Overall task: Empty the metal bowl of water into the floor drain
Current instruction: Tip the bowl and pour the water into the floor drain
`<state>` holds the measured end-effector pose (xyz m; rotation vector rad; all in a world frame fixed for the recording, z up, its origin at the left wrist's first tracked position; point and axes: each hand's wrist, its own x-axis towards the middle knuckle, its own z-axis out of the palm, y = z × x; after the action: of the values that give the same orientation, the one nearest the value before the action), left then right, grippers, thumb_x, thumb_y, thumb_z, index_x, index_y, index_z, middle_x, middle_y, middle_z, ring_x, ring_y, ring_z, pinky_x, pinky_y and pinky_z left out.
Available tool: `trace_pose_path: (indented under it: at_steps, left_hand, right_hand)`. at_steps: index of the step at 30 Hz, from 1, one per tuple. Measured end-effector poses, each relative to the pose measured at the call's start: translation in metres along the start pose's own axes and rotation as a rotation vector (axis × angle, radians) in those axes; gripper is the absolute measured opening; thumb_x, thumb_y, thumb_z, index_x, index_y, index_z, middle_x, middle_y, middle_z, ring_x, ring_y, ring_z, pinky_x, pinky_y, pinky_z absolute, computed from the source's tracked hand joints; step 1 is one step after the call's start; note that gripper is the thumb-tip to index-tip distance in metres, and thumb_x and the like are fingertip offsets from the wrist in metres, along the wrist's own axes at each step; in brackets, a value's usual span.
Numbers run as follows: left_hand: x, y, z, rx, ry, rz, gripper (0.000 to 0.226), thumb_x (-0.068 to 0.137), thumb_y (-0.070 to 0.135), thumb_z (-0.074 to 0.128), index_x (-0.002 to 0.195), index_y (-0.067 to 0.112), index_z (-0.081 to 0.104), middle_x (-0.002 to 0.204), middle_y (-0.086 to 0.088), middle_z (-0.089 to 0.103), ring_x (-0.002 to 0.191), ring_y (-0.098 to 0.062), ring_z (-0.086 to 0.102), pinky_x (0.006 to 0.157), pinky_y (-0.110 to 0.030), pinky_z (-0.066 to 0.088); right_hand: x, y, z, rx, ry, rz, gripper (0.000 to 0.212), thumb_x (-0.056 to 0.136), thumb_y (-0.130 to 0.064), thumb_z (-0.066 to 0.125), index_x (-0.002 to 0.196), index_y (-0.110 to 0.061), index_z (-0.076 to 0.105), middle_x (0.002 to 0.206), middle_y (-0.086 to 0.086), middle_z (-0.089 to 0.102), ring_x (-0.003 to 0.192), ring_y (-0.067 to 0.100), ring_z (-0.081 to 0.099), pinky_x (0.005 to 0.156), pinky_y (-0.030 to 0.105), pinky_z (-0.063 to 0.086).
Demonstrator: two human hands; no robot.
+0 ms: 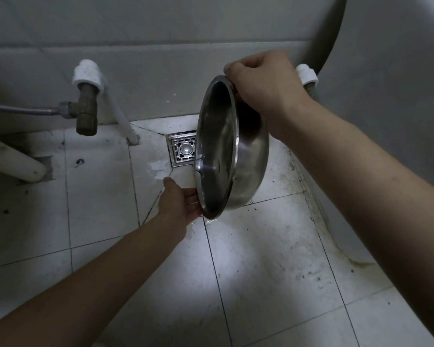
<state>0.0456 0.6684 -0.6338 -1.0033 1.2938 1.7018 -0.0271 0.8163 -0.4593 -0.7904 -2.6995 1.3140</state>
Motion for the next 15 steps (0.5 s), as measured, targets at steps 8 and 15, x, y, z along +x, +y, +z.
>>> trace_pose_path:
  at_steps: [8, 15]
  left_hand:
    - [0.0012, 0.0006, -0.0007, -0.006, 0.005, -0.012, 0.078, 0.105, 0.061, 0.015, 0.092, 0.0, 0.062, 0.089, -0.018, 0.073, 0.074, -0.03, 0.071, 0.066, -0.042, 0.058]
    - [-0.0013, 0.0001, -0.0013, -0.016, -0.004, -0.015, 0.08, 0.105, 0.061, 0.013, 0.09, -0.001, 0.062, 0.086, -0.017, 0.072, 0.074, -0.03, 0.071, 0.065, -0.041, 0.057]
  right_hand:
    - [-0.0017, -0.0046, 0.0021, -0.019, 0.003, 0.016, 0.031, 0.091, -0.025, 0.06, 0.097, 0.0, 0.077, 0.09, 0.021, 0.075, 0.079, 0.032, 0.07, 0.086, 0.043, 0.06]
    - [-0.0023, -0.0045, 0.0038, -0.033, 0.006, 0.021, 0.033, 0.094, -0.025, 0.058, 0.11, -0.001, 0.074, 0.112, 0.021, 0.071, 0.105, 0.033, 0.07, 0.091, 0.042, 0.058]
